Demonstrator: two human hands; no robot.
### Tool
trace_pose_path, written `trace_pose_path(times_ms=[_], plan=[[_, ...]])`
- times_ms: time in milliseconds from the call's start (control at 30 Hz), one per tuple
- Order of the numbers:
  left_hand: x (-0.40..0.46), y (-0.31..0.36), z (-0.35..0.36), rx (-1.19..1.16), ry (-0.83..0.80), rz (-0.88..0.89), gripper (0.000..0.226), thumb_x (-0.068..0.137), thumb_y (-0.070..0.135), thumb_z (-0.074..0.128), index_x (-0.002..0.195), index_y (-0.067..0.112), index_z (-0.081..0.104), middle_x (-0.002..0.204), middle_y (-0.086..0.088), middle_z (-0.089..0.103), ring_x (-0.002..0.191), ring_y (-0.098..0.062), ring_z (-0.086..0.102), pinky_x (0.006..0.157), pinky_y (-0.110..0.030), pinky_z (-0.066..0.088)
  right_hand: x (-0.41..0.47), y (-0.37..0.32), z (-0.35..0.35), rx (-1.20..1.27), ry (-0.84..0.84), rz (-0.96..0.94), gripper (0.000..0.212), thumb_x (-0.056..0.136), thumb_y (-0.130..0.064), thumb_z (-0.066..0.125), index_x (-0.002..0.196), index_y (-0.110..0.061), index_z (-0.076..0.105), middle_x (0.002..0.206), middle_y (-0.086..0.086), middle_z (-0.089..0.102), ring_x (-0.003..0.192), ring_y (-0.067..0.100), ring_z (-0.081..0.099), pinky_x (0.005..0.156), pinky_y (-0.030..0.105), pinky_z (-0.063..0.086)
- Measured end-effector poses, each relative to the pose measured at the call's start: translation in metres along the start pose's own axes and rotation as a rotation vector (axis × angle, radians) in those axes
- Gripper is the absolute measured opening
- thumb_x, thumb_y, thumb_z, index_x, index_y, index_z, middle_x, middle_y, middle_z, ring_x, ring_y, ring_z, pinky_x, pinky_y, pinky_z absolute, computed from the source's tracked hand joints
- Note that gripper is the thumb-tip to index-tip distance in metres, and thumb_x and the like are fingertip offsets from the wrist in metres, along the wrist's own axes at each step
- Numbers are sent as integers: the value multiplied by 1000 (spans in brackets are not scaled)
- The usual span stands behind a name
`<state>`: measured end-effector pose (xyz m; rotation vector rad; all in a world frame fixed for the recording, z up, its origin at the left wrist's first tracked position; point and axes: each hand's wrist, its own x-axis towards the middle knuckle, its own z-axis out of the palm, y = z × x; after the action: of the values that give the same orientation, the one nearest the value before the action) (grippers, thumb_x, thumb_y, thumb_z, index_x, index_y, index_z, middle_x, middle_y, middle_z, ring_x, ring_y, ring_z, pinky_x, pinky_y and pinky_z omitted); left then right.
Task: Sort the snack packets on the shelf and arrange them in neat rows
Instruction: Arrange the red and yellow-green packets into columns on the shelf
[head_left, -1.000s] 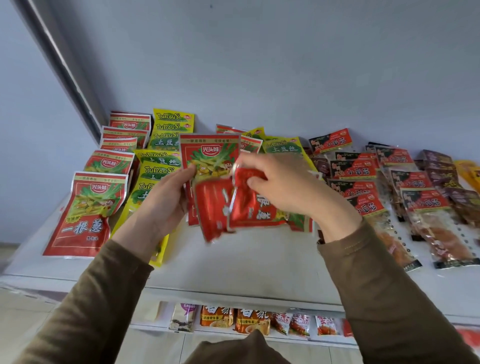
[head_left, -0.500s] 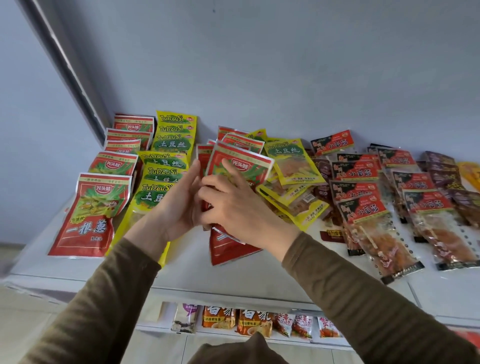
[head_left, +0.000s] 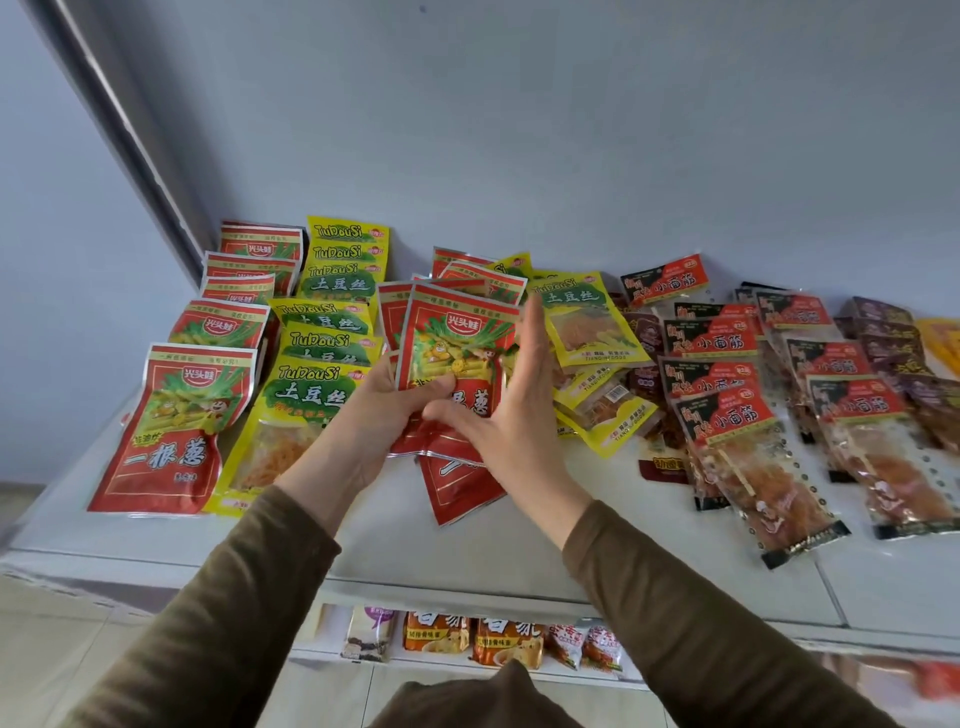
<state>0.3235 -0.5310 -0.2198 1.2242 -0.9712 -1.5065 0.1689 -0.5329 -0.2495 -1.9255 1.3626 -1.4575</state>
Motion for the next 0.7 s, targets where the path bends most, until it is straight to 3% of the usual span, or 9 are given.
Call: trace_pose_path(times_ms=[100,200,300,367,500,600,700], plan=[[1,0,1,67,-13,38,44,83,26,80,124,19,64,112,-7,78,98,-30,77,81,-42,62,4,-2,-5,181,110,172,109,84,-43,80,161,-24,4,159,-1,27,146,15,33,115,48,37],[3,-1,3,82,11,21,48,79,31,84,122,24,64,111,-4,79,97,-28,77,84,-45,62,13,-2,-8,311,115,333,88,92,-25,74,157,-31,16,132,-4,52,119,9,57,98,46,54],[1,-4,1,-60,20,-53,52,81,42,77,127,21,61,114,-6,78,100,-29,77,81,-42,64,20,3,-13,421,116,451,64,98,-15,64,147,-37,30,117,0,59,106,17,66,84,44,61],[-1,-6,-2,-141,27,-77,46,92,44,65,128,16,61,114,-7,77,102,-28,76,81,-39,64,21,7,-18,473,139,497,54,101,-13,59,144,-34,35,115,-1,61,103,19,68,82,44,62],[1,-10,-6,-39,114,-75,34,106,38,51,122,9,61,107,-10,79,91,-23,78,73,-29,61,21,10,-25,503,141,517,41,104,-14,53,138,-33,41,127,2,60,110,19,67,85,50,61],[4,-6,-9,16,177,-1,30,108,38,49,104,14,67,95,-7,80,80,-20,77,73,-30,56,25,14,-38,447,-11,449,32,104,-20,53,128,-40,47,127,1,60,114,20,65,85,49,61],[7,2,-14,44,199,54,38,107,42,49,101,12,71,91,-6,79,81,-22,77,76,-32,58,21,12,-42,284,-279,394,25,103,-25,55,121,-41,50,111,-10,64,95,11,71,72,29,62]])
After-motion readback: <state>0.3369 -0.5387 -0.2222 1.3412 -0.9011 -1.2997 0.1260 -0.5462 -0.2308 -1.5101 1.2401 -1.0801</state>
